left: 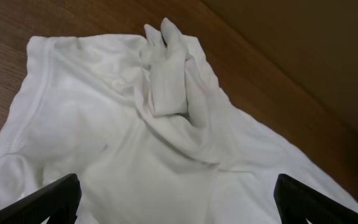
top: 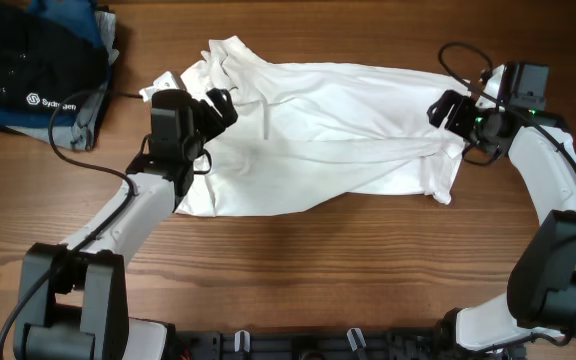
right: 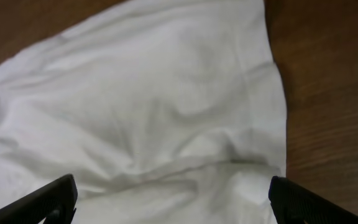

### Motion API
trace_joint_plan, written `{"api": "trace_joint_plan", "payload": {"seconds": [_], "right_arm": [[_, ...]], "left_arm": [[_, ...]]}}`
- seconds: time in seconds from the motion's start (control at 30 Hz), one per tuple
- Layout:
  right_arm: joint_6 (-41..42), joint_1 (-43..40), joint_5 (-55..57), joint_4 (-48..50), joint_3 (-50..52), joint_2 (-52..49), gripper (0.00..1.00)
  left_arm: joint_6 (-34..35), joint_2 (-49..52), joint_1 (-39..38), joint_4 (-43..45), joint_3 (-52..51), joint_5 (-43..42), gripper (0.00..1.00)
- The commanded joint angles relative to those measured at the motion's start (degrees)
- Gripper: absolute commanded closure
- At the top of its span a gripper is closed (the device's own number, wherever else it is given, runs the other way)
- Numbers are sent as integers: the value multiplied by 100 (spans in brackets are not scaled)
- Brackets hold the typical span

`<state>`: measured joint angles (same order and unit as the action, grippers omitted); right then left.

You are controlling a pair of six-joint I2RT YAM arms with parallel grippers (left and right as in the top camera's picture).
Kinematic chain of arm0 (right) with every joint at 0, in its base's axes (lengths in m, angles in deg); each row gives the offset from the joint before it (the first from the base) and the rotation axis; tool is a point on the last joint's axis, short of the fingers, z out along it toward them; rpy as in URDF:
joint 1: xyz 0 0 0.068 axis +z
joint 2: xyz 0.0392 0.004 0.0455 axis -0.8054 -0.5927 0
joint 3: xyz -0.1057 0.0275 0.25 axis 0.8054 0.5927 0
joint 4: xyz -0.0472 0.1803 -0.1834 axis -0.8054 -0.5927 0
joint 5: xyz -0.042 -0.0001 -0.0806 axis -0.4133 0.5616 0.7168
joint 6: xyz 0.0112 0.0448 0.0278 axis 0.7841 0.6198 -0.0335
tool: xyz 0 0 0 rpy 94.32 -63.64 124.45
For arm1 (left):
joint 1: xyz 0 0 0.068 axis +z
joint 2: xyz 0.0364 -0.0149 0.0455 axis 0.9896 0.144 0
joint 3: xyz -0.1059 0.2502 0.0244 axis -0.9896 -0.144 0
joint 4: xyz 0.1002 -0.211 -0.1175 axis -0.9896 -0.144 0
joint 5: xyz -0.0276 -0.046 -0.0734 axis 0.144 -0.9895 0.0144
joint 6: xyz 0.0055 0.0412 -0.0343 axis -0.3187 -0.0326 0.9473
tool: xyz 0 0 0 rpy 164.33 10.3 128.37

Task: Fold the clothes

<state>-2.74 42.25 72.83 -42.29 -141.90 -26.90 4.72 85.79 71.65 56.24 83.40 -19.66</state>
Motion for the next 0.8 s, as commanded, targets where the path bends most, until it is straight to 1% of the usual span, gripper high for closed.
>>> {"api": "trace_joint_plan", "payload": {"seconds": [0.0, 0.07, 0.17, 0.2, 0.23, 0.27, 0.3, 0.33, 0.37, 0.4, 0.43, 0.47, 0.5, 0.53, 0.57, 0.6, 0.63, 0.67, 0.7, 0.77], "right_arm": [[-142, 20, -442, -420, -83, -74, 1], [-144, 20, -516, -579, -83, -74, 1], [-315, 20, -557, -780, -149, -74, 1], [-498, 20, -649, -861, -214, -74, 13], [-599, 20, -662, -911, -284, -74, 30], [-673, 20, -664, -901, -332, -74, 39], [-850, 24, -643, -728, -396, -74, 44], [-868, 24, -518, -581, -455, -74, 53], [-656, 24, -83, -251, -557, -87, 76], [-562, 24, 63, -120, -605, -103, 68], [-588, 24, 109, 2, -673, -144, 35], [-614, 24, 109, 39, -723, -186, 20], [-614, 24, 116, 13, -848, -315, 1], [-612, 24, 109, -24, -927, -402, 1], [-612, 24, 109, -81, -1045, -590, 1], [-605, 24, 94, -118, -1106, -713, 1], [-623, 24, 15, -164, -1185, -890, 1], [-629, 24, -66, -214, -1259, -1126, 0], [-581, 24, -79, -289, -1325, -1303, 0], [-614, 26, -240, -363, -1403, -1578, 1]], "left_arm": [[-667, 227, 61, -400, 361, -527, 0], [-890, 348, 68, -586, 487, -780, 0], [-1255, 566, 72, -719, 686, -1493, 0], [-1325, 645, 72, -715, 739, -1687, 0], [-1322, 708, 72, -715, 776, -1751, 5], [-1318, 748, 72, -717, 800, -1742, 19], [-1314, 815, 72, -684, 833, -1742, 21], [-1314, 861, 72, -651, 855, -1740, 26], [-1224, 931, 72, -645, 914, -1622, 66], [-1187, 966, 72, -632, 955, -1515, 74], [-1187, 994, 72, -625, 1005, -1419, 53], [-1189, 1008, 72, -625, 1036, -1381, 45], [-1191, 1034, 72, -623, 1104, -1309, 40], [-1191, 1051, 72, -623, 1145, -1268, 42], [-1193, 1084, 72, -614, 1220, -1165, 54], [-1191, 1110, 72, -605, 1266, -1067, 56], [-1189, 1152, 74, -592, 1329, -933, 52], [-1196, 1211, 85, -562, 1416, -850, 45], [-1215, 1283, 101, -551, 1506, -852, 36], [-1213, 1416, 131, -577, 1676, -852, 43]]}}
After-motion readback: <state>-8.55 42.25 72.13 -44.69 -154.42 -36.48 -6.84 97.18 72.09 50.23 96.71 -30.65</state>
